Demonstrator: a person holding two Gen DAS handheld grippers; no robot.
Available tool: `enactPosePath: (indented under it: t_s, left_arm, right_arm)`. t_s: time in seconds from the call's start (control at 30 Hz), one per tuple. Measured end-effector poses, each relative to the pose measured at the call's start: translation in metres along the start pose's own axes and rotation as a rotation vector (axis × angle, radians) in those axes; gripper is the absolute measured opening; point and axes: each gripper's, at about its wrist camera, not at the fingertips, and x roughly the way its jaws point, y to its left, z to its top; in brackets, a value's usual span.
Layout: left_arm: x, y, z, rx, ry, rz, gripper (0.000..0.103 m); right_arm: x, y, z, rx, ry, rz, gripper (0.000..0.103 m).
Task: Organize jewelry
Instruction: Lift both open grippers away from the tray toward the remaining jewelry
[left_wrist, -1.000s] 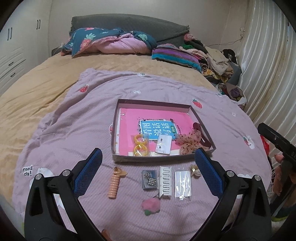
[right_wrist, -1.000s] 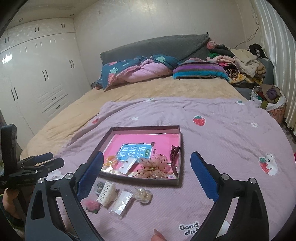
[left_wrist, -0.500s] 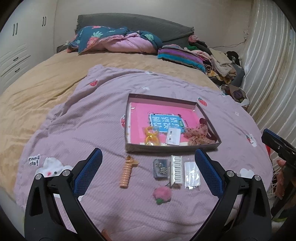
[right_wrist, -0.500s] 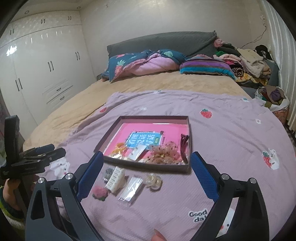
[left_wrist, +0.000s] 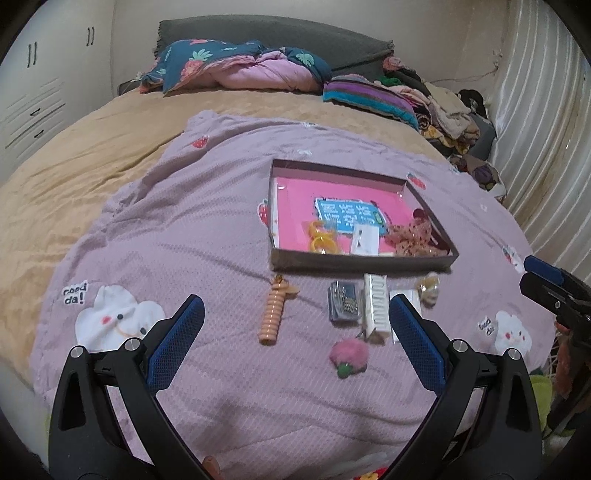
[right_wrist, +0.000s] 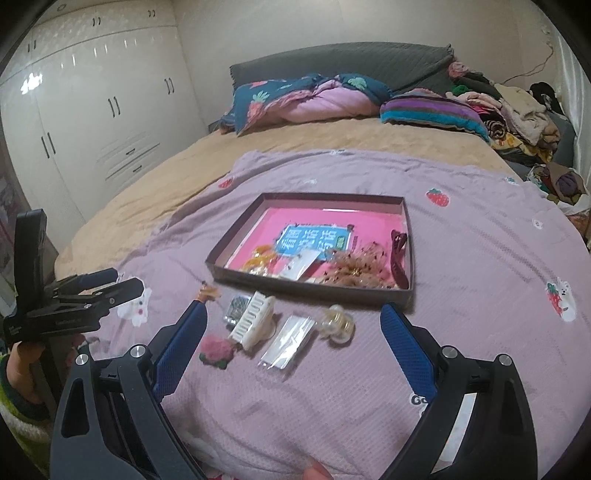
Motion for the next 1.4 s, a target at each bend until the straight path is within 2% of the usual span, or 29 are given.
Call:
enactPosePath:
  t_s: [0.53,0.83,1.23,1.4]
  left_arm:
    - [0.012,-0.01,-0.029,0.062,0.056,0.006,0.094]
    - [0.032,-0.024,-0.044,0.102,0.112,-0.042,0.092]
    - [0.067,-0.047,-0.059,0.157,0.189,-0.091,0.056]
    - [0.085,-0.052,-0.058,0.171,0.207,-0.095,0.051]
  right_arm:
    - [0.016,0.0,-0.035,-0.011,0.066,-0.015,0.094]
    - [0.028,-0.005,-0.043,0.003,0.105,0.003,0.093]
    - [0.05,-0.012,-0.049,0.025,0.166,0.026,0.072]
    - [0.059,-0.016,-0.049,0.038,0.184,0.03,0.067]
